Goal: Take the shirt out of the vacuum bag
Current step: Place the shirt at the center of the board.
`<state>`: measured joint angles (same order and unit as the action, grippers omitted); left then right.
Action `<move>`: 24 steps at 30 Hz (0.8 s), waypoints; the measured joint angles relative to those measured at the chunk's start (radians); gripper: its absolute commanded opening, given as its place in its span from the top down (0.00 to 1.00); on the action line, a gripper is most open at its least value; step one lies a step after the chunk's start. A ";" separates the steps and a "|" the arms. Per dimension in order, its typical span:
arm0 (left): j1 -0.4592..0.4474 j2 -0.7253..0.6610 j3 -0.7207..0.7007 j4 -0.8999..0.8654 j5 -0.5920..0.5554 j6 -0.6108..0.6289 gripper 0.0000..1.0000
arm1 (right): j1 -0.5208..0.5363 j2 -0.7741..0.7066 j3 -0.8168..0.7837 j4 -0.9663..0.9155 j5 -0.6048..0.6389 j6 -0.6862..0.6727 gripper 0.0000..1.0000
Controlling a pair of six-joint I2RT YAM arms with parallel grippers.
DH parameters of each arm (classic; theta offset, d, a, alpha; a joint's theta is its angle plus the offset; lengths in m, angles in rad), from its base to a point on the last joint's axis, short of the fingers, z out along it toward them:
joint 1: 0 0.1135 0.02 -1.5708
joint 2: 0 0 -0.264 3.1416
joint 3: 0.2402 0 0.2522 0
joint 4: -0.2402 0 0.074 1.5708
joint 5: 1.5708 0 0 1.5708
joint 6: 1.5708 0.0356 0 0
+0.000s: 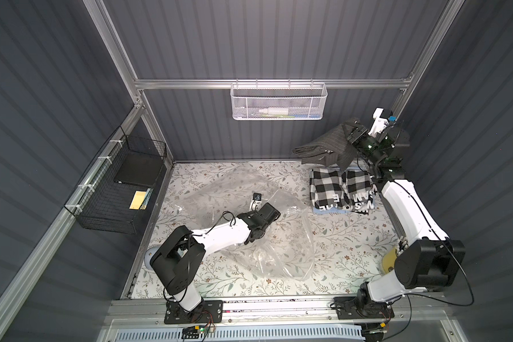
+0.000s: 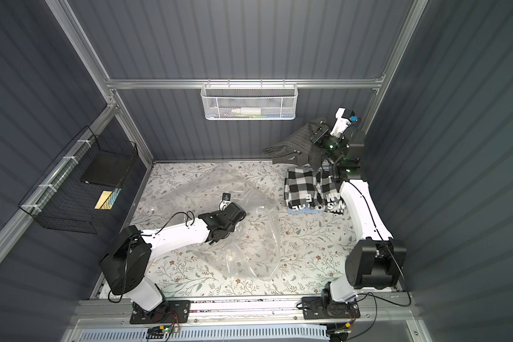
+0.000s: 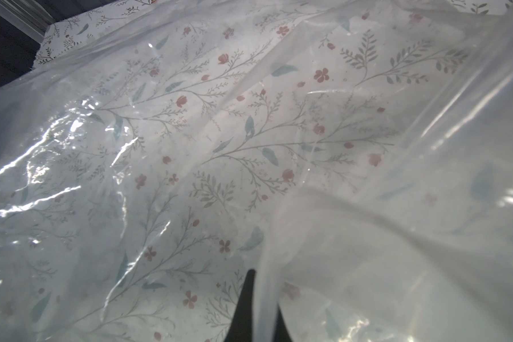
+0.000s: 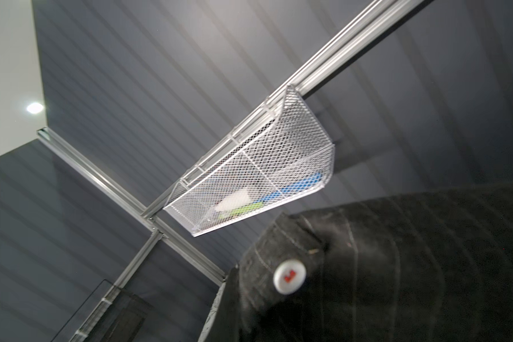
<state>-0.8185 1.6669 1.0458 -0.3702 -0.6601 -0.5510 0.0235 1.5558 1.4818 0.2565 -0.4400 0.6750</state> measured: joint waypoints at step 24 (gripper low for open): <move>0.000 0.000 -0.008 0.001 -0.001 0.012 1.00 | 0.010 -0.141 -0.752 0.277 0.365 0.019 1.00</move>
<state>-0.8181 1.6669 1.0382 -0.3695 -0.6609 -0.5392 0.0330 1.4151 0.7296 0.5335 -0.0753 0.6945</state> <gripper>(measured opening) 0.047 0.067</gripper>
